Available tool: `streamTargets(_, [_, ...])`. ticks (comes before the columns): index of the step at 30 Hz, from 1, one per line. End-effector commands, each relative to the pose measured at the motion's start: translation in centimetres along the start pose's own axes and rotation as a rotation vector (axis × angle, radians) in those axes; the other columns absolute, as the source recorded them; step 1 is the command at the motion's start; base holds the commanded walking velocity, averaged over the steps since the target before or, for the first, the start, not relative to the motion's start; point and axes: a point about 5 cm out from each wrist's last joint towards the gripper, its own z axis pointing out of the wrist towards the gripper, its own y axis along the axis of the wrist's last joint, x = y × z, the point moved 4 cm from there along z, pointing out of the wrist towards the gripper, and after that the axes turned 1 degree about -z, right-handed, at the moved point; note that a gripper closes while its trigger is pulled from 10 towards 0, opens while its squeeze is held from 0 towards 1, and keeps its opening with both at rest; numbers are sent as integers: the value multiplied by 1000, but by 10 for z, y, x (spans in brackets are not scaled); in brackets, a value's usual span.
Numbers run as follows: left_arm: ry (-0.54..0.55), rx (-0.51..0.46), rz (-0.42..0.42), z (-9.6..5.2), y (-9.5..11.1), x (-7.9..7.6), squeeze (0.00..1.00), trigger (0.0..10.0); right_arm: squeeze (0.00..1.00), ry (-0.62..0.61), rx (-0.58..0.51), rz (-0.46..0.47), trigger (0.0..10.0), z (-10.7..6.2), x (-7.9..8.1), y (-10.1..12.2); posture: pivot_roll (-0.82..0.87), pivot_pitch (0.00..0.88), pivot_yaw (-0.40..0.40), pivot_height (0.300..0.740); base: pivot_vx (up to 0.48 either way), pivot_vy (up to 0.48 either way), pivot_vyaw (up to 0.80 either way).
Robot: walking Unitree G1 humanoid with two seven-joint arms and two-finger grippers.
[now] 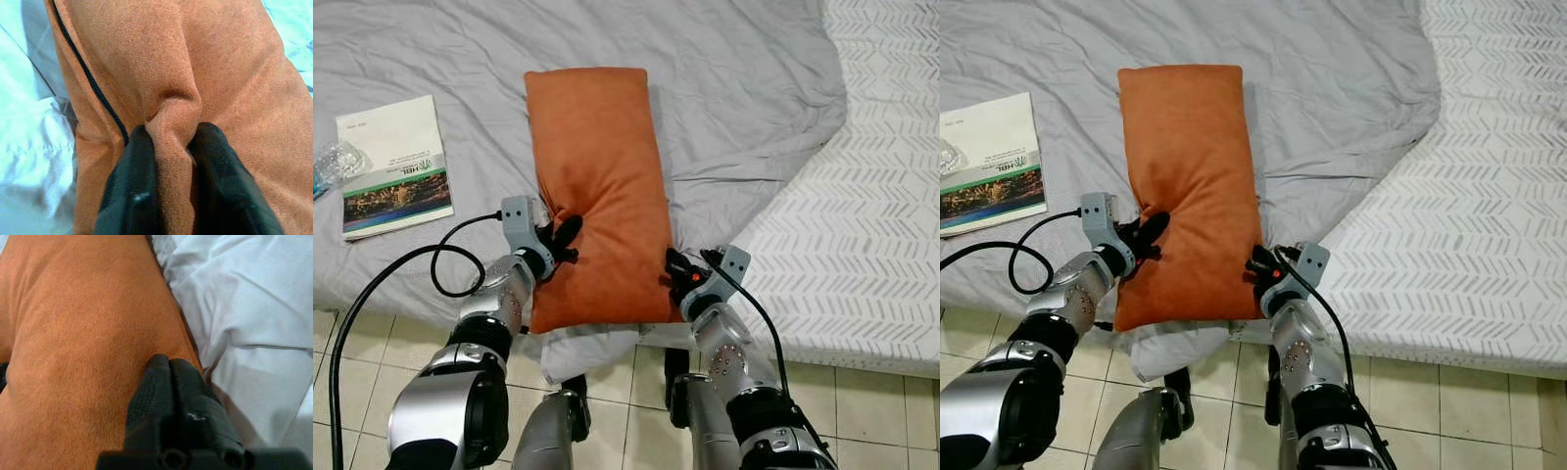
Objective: Clean up the room
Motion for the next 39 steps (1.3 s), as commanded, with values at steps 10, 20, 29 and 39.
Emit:
streamTargets(10, [-48,114,124,-16,-40,3,0,0,0,104,47,69,0,6,40,-17,-78,512,26,740,0,0,0])
streamTargets(20, [-180,-61,336,-10,19,-23,0,0,0,146,-133,-84,0,5,38,52,-73,278,34,740,0,0,0])
streamTargets(29, [-174,-77,371,-15,33,-12,0,0,0,85,-149,-113,0,-7,16,55,-94,130,44,740,0,0,0])
streamTargets(39, [-48,1,358,-8,7,-2,0,1765,0,-21,-42,-321,10000,-25,-14,30,-134,71,67,740,0,0,0])
